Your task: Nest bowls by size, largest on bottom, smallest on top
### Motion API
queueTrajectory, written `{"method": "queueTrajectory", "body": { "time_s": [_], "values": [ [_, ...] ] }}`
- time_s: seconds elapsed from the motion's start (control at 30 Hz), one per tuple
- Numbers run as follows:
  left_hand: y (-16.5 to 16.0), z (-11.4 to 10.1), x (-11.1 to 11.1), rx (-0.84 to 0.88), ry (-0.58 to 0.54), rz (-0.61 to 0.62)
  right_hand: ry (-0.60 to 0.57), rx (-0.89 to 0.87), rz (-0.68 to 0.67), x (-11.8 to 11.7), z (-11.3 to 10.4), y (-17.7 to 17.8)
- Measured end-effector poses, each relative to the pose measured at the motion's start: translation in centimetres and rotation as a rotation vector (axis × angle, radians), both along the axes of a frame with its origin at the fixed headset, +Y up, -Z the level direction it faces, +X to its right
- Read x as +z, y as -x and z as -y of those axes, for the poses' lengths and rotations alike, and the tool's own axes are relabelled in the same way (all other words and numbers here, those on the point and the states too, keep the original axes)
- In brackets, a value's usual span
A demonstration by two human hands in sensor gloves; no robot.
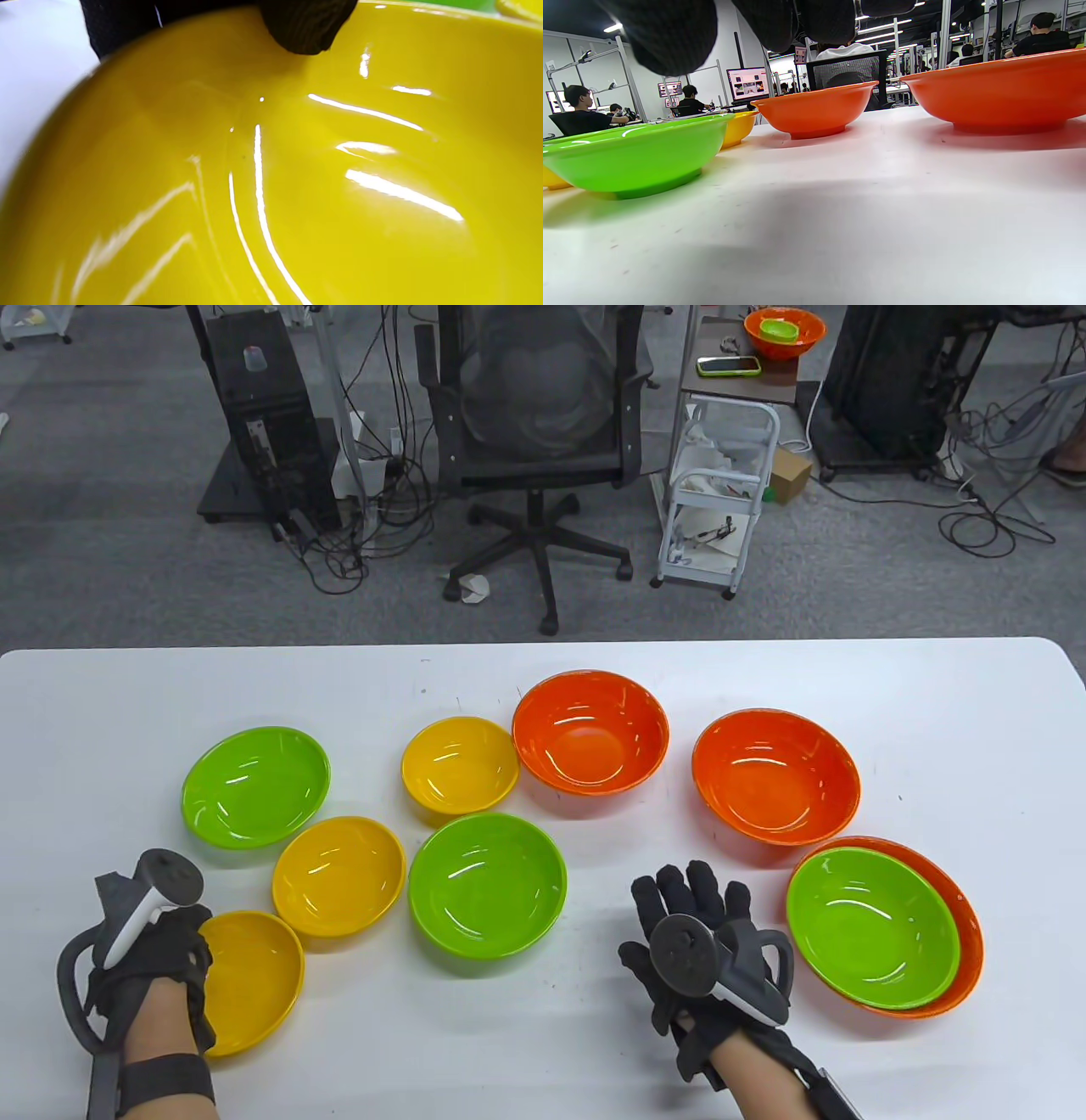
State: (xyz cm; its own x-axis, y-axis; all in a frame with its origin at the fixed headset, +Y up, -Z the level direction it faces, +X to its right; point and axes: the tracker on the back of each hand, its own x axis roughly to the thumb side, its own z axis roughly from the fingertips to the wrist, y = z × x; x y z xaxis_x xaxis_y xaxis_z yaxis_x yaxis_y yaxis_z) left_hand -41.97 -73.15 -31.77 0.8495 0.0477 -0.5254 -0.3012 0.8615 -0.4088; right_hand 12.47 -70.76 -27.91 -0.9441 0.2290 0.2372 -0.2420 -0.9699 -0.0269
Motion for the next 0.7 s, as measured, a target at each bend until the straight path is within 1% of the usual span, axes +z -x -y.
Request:
{"method": "queueTrajectory", "body": {
  "time_s": [0.13,0.23,0.3,0.43,0.53,0.6,0.7],
  "values": [
    [0.4,-0.5,0.2,0.047,0.000,-0.002,0.000,-0.035,0.023,-0.2,-0.2,-0.7],
    [0.6,-1.5,0.4,0.096,-0.029,-0.001,0.003,-0.060,0.041,-0.5,-0.3,-1.1],
    [0.5,-2.4,0.4,0.106,-0.052,0.006,0.004,-0.074,0.048,-0.6,-0.3,-1.3],
    [-0.4,-4.8,0.3,0.131,-0.148,0.031,0.008,-0.115,0.054,-0.8,-0.4,-1.6],
    [-2.1,-6.4,-0.1,0.162,-0.229,0.072,-0.007,-0.148,0.048,-0.8,-0.4,-1.7],
    [-3.7,-7.2,-0.4,0.169,-0.265,0.120,-0.065,-0.192,0.003,-0.8,-0.5,-1.7],
    [-6.6,-8.1,-0.9,0.225,-0.324,0.193,-0.128,-0.286,-0.087,-0.5,-0.9,-1.5]
  ]
}}
